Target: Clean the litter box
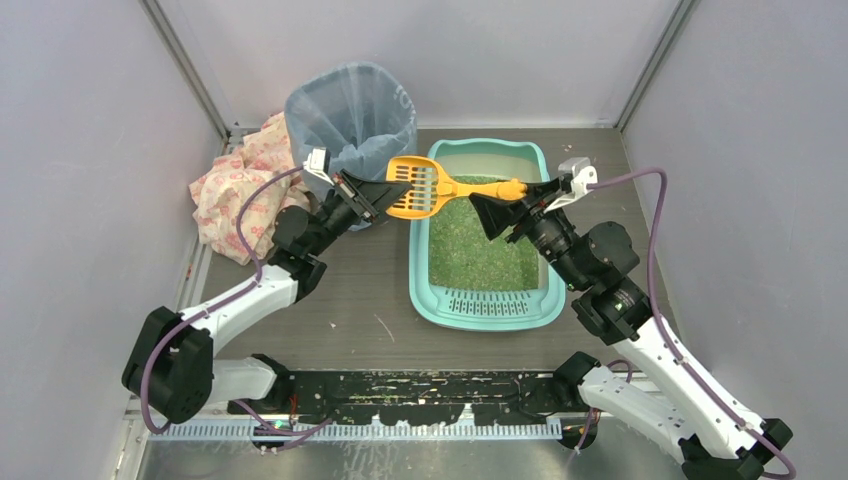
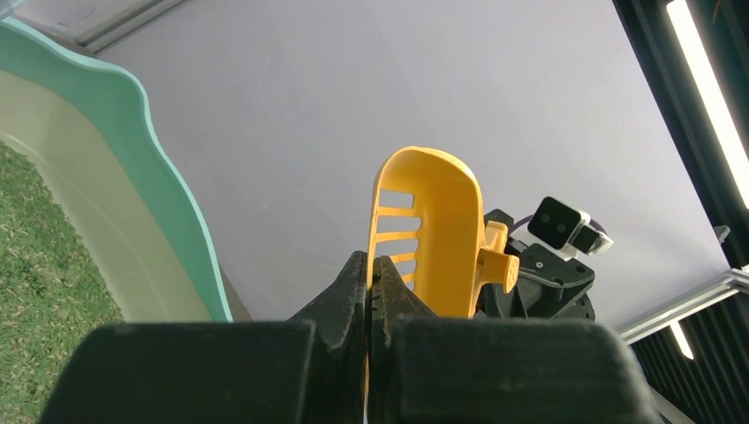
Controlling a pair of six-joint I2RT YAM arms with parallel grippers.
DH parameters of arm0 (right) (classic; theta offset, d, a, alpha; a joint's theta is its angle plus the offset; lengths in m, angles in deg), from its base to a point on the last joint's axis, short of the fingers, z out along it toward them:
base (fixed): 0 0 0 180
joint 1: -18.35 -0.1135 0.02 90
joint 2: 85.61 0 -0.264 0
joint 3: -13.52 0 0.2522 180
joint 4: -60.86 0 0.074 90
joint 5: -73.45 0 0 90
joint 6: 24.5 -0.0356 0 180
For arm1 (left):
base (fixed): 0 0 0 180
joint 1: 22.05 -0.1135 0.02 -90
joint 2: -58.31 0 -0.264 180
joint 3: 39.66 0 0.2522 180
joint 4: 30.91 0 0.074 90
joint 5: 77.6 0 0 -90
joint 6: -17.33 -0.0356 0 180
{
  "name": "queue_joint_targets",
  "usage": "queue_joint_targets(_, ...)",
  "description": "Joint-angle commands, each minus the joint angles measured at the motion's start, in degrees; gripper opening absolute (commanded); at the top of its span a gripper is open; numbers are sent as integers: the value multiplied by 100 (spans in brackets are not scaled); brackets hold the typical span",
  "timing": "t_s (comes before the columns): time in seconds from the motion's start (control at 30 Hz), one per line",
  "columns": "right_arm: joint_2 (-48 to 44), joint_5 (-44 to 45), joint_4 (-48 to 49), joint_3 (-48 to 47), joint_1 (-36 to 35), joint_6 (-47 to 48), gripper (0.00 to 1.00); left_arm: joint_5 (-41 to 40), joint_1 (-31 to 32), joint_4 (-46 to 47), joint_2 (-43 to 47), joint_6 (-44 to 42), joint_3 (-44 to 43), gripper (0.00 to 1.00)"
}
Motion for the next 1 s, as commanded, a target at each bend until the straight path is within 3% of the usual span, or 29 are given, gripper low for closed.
queue_joint_targets(0.0,-53,105,401,-289,14,101,65,178,-21,621,12,134,2,0)
queue_joint_targets(0.77,106,92,472,-353,14,66,55,290,-20,1564,-646,643,-53,0)
queue_joint_targets(0.87,121,110,476,-343,19,70,49,328,-8,1575,-691,659,-122,0)
queue_joint_targets(0.97,121,120,447,-359,15,75,30,319,-8,1587,-707,660,-70,0)
